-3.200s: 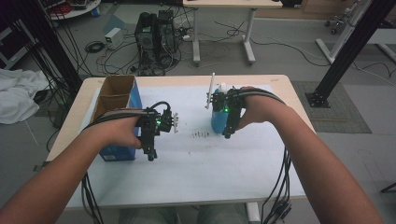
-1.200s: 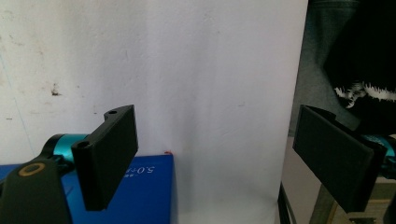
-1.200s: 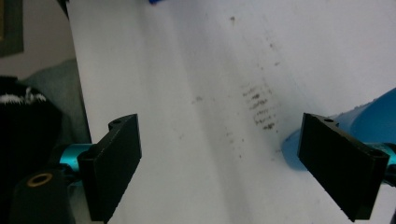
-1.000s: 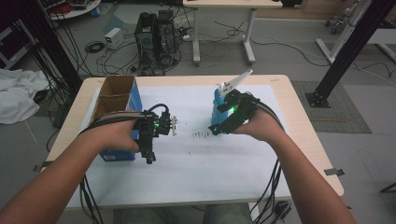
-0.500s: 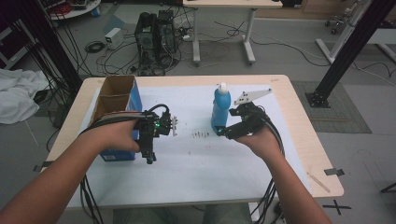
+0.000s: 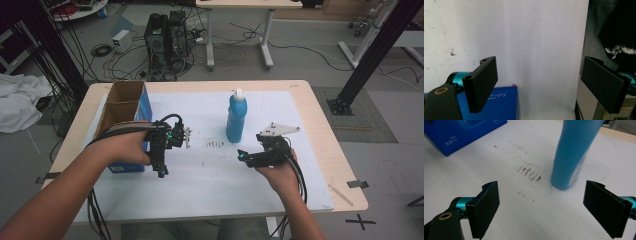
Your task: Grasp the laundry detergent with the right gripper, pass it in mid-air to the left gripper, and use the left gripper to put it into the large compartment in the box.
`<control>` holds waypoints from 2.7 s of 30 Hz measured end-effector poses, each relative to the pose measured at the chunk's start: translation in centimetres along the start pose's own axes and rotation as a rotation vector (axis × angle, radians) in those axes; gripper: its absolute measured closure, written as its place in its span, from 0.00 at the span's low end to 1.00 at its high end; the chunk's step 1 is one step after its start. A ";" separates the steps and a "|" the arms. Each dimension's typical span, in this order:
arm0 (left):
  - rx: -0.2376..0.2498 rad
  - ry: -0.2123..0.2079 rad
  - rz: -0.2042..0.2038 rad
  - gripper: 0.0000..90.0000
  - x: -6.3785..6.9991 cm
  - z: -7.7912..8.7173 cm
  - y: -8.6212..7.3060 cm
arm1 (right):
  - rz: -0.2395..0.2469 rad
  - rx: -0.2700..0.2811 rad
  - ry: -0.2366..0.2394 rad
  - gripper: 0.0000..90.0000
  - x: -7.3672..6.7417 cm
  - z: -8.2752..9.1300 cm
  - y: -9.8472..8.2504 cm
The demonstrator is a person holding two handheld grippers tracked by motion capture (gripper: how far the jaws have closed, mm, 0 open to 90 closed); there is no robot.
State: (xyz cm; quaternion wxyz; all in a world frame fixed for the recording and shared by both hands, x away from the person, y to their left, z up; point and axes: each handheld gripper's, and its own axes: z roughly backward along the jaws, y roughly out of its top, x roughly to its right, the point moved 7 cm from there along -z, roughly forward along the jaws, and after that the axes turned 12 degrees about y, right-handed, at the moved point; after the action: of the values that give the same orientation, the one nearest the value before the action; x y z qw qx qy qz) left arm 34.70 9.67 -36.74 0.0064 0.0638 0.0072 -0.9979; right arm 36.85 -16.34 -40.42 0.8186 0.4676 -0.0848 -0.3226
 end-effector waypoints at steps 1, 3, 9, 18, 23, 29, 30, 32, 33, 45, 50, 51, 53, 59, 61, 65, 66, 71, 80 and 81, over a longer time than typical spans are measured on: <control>0.004 -0.002 -0.001 0.16 0.0 0.0 0.0 | -0.008 0.007 -0.010 0.14 -0.1 -0.2 -0.3; 0.006 -0.005 0.004 0.15 0.0 0.0 -0.1 | -0.018 0.026 -0.034 0.14 -0.1 -0.7 -0.9; 0.000 0.009 0.002 0.15 0.0 0.1 -0.2 | -0.055 0.088 -0.131 0.14 0.7 -2.3 -1.5; 0.000 0.004 -0.003 0.16 0.2 0.3 0.1 | -0.073 0.101 -0.233 0.14 2.1 -5.6 -1.6; 0.000 0.010 0.001 0.15 0.0 0.4 -0.1 | -0.104 0.128 -0.268 0.14 2.6 -6.8 -1.5; -0.004 0.004 -0.002 0.15 -0.1 0.2 -0.1 | -0.121 0.164 -0.311 0.14 3.2 -7.7 -1.3; 0.001 0.004 -0.003 0.15 -0.1 0.2 0.0 | -0.121 0.164 -0.311 0.14 3.2 -7.7 -1.3; 0.005 0.000 -0.001 0.15 0.0 0.1 0.1 | -0.122 0.158 -0.327 0.14 3.3 -8.2 -1.1; 0.000 -0.012 0.001 0.15 0.1 0.0 0.0 | -0.122 0.158 -0.327 0.14 3.3 -8.2 -1.1; -0.001 0.004 -0.009 0.15 0.0 0.1 -0.4 | -0.139 0.206 -0.375 0.14 4.2 -9.9 0.3; -0.002 -0.004 -0.002 0.15 0.0 0.0 -0.7 | -0.153 0.237 -0.384 0.14 4.9 -10.1 1.0; -0.001 -0.005 0.001 0.15 0.0 -0.1 -0.7 | -0.155 0.237 -0.388 0.14 5.3 -10.1 1.1; -0.005 -0.003 -0.001 0.16 -0.1 -0.1 -0.8 | -0.162 0.236 -0.393 0.14 5.4 -10.2 1.2; -0.009 -0.010 0.008 0.16 -0.1 -0.3 -0.8 | -0.177 0.250 -0.404 0.14 6.1 -10.6 1.6; 0.001 -0.010 0.007 0.15 -0.2 -0.3 -0.6 | -0.186 0.255 -0.403 0.14 6.3 -10.8 1.7; -0.002 -0.014 0.006 0.16 -0.2 -0.4 -0.6 | -0.191 0.258 -0.406 0.14 6.6 -11.1 1.9; -0.004 -0.025 0.021 0.15 0.0 -0.5 -0.6 | -0.193 0.264 -0.401 0.14 6.6 -11.2 1.9; -0.005 -0.009 0.003 0.15 -0.4 -0.6 -0.7 | -0.209 0.274 -0.408 0.15 6.9 -11.5 1.9; -0.006 -0.020 0.005 0.15 -0.3 -0.8 -0.9 | -0.194 0.263 -0.423 0.21 7.0 -12.0 1.9; -0.001 -0.021 0.013 0.15 -0.3 -0.8 -0.8 | -0.192 0.263 -0.432 0.22 7.0 -12.0 1.9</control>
State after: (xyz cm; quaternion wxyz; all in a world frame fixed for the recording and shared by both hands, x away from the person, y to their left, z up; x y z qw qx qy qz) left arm 35.05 10.50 -37.48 0.0131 0.0532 0.0071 -0.9985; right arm 48.44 -11.41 -46.58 0.6794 0.4963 -0.2540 -0.4771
